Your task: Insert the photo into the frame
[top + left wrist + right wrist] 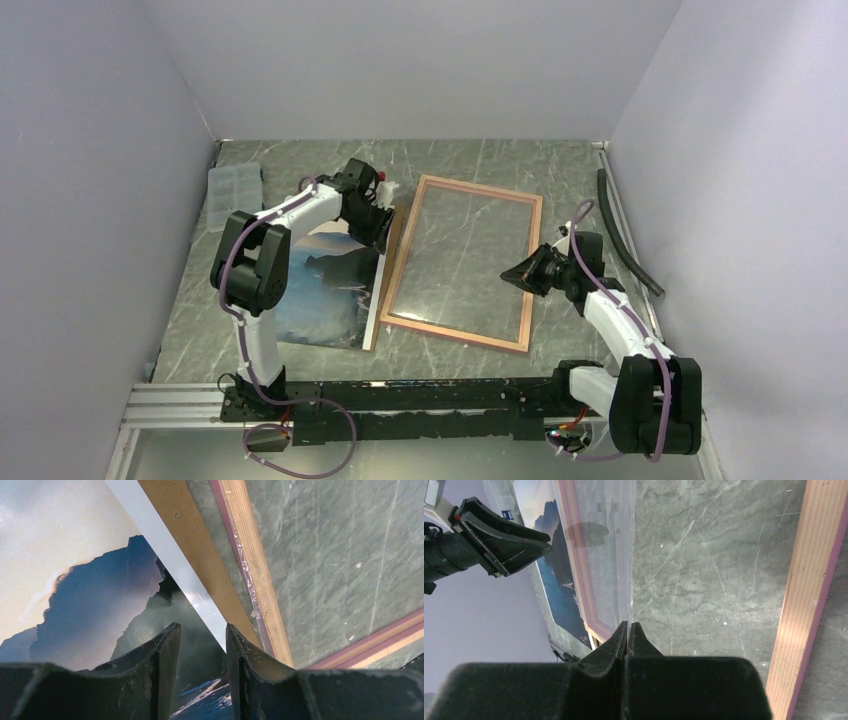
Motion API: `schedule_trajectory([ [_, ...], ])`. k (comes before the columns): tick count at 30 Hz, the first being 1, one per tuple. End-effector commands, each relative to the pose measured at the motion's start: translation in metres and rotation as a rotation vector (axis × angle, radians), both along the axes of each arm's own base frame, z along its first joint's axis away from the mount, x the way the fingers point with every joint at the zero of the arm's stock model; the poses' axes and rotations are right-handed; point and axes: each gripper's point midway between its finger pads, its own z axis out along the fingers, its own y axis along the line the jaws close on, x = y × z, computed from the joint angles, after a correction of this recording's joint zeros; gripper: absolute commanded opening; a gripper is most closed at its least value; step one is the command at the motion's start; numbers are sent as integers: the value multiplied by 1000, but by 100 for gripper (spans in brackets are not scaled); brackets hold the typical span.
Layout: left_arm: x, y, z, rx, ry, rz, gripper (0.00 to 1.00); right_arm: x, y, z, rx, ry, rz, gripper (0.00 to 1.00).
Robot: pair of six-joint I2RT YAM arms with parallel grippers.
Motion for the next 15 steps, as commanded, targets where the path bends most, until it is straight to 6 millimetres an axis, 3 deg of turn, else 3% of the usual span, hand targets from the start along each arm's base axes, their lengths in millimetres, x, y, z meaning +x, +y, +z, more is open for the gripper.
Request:
schedule_trajectory([
  [1, 0, -7, 0, 5, -16, -23, 43, 7, -6, 7, -23, -66, -6, 0],
  [15, 1, -10, 4, 15, -30, -39, 42, -4, -7, -4, 12, -27, -10, 0],
])
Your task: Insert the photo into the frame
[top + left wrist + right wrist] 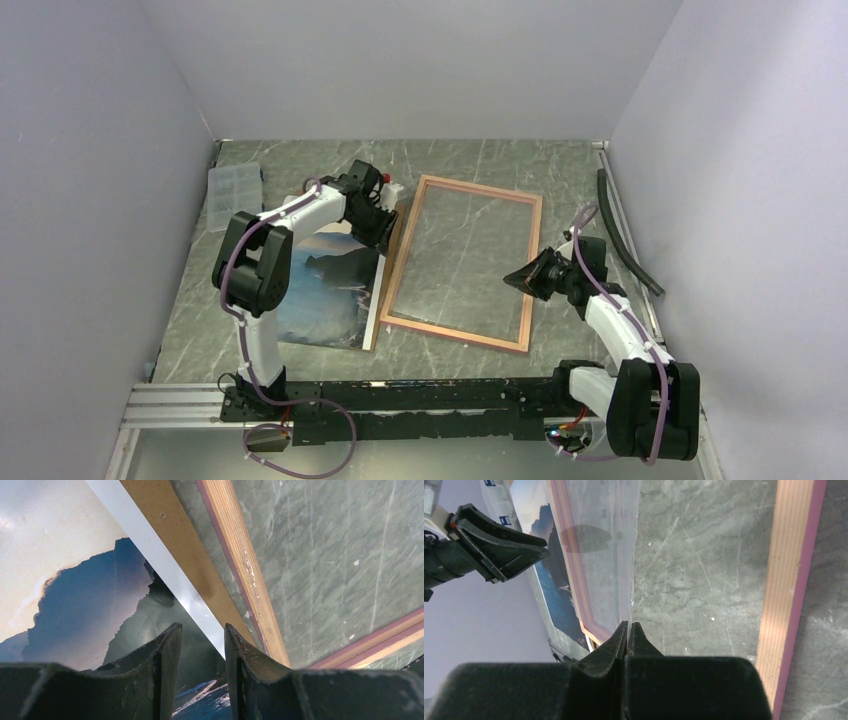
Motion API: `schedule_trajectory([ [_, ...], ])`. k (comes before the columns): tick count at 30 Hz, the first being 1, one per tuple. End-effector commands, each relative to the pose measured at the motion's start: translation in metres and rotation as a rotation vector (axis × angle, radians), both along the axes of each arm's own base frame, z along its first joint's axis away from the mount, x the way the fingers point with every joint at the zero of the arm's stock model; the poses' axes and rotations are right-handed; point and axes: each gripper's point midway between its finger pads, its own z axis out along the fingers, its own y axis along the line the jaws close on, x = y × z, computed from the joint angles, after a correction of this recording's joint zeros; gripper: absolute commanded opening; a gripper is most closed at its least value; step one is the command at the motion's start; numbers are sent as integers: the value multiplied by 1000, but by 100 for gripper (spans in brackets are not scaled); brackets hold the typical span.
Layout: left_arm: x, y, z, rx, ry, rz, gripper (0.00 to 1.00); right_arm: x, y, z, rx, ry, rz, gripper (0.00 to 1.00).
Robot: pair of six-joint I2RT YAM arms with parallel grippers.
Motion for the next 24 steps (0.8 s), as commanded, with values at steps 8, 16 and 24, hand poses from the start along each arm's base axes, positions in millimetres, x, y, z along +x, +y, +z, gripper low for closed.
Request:
schedule_trajectory([
  [8, 8, -4, -1, 26, -40, -21, 40, -3, 1, -4, 5, -10, 39, 0],
  [16, 16, -4, -9, 46, -50, -13, 39, 0, 0, -1, -3, -18, 61, 0],
  [24, 21, -9, -10, 33, -48, -9, 38, -6, 0, -9, 9, 5, 49, 0],
])
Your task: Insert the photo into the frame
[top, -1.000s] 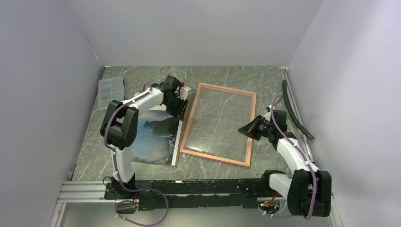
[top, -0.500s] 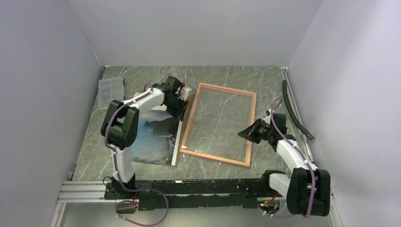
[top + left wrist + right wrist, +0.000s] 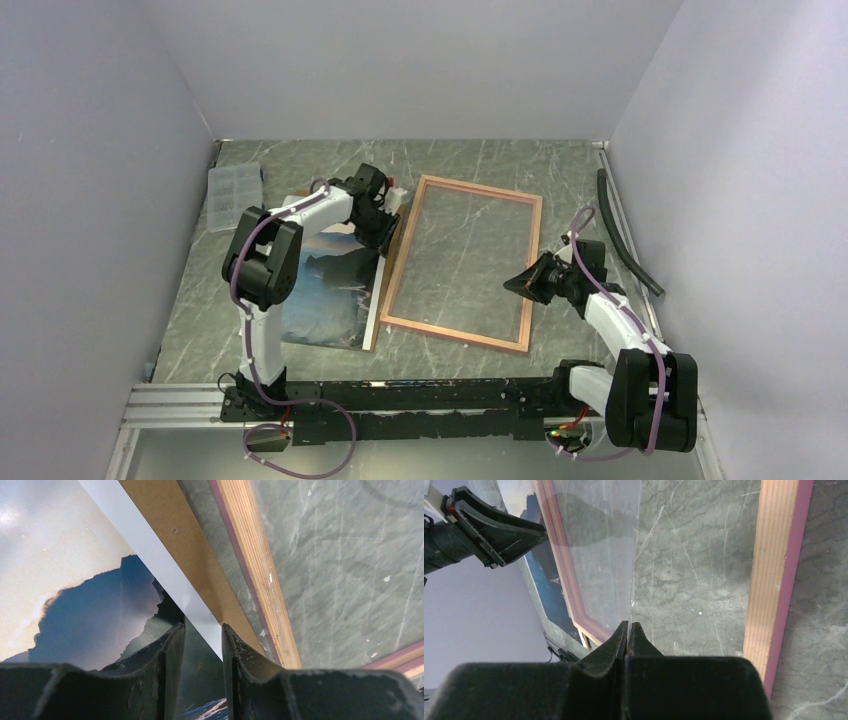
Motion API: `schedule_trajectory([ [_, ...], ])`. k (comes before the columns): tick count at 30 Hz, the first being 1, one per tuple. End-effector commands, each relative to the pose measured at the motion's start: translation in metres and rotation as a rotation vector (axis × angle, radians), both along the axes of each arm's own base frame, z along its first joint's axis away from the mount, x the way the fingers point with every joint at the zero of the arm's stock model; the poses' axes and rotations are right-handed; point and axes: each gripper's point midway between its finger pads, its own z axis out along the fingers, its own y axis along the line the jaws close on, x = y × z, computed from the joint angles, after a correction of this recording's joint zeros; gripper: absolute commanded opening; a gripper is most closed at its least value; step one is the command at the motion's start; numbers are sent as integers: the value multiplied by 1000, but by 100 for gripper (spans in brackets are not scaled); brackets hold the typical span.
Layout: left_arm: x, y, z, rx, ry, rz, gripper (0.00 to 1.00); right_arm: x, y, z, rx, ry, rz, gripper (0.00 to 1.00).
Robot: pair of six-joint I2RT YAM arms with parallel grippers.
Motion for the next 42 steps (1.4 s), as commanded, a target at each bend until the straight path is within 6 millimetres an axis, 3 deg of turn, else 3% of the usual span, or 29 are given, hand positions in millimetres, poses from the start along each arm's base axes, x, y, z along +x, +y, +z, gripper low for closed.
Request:
schedule_trajectory([
  [1, 15, -11, 12, -25, -54, -14, 38, 4, 2, 7, 14, -37, 19, 0],
  [8, 13, -14, 11, -17, -62, -30, 38, 12, 0, 14, 2, -68, 16, 0],
  [20, 8, -22, 2, -8, -51, -60, 35, 36, -15, 45, -125, -221, 23, 0],
  [42, 0, -29, -1, 2, -44, -102, 31, 52, -8, 46, -99, -255, 92, 0],
])
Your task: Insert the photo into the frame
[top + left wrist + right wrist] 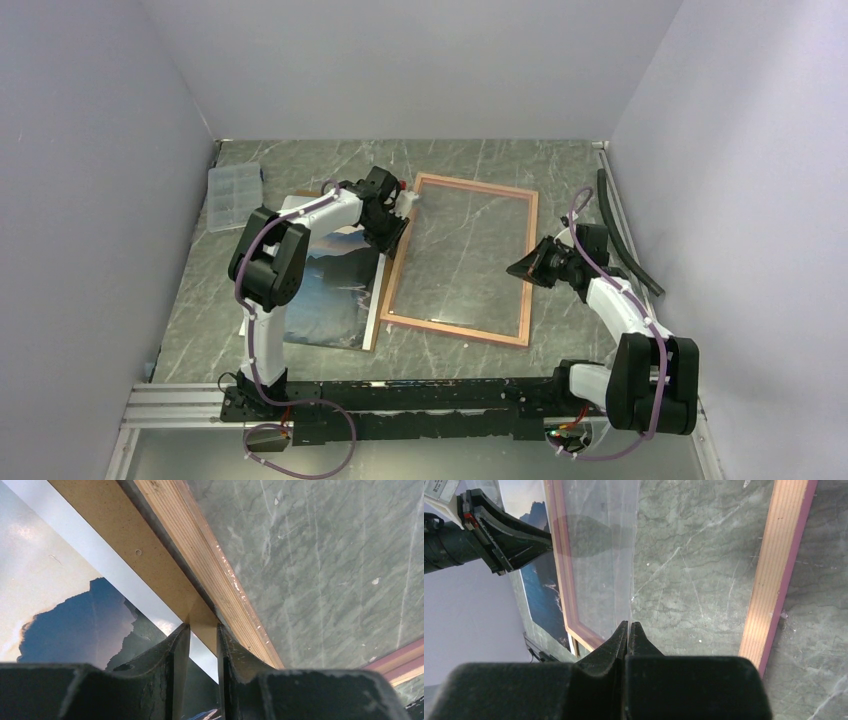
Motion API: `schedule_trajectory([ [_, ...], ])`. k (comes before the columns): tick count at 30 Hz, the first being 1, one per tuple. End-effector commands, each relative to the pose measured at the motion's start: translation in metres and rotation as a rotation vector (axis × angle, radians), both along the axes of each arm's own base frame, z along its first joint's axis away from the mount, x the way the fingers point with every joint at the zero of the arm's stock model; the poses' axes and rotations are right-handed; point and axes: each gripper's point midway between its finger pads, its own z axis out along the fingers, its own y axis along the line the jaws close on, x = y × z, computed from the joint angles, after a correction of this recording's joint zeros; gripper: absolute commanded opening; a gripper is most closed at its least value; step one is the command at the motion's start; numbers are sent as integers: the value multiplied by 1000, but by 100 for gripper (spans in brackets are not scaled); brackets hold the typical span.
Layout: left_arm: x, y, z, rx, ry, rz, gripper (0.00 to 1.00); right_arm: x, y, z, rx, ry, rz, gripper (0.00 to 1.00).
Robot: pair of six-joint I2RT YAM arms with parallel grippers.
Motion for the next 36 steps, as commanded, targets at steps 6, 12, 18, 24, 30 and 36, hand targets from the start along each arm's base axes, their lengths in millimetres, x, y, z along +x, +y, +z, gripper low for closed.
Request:
schedule_trajectory([
  [6, 0, -11, 0, 4, -9, -48, 31, 26, -2, 34, -27, -184, 35, 0],
  [12, 0, -12, 1, 5, -10, -53, 30, 26, -3, 37, -45, -201, 40, 0],
  [18, -2, -15, 7, 5, -11, -67, 30, 30, -6, 38, -69, -234, 46, 0],
  [24, -2, -13, 6, 21, -12, -75, 29, 32, -7, 36, -85, -250, 50, 0],
  [30, -3, -16, 4, 25, -5, -78, 29, 33, -10, 32, -106, -249, 43, 0],
  [36, -4, -18, 2, 32, -5, -87, 28, 32, -5, 51, -88, -321, 53, 0],
])
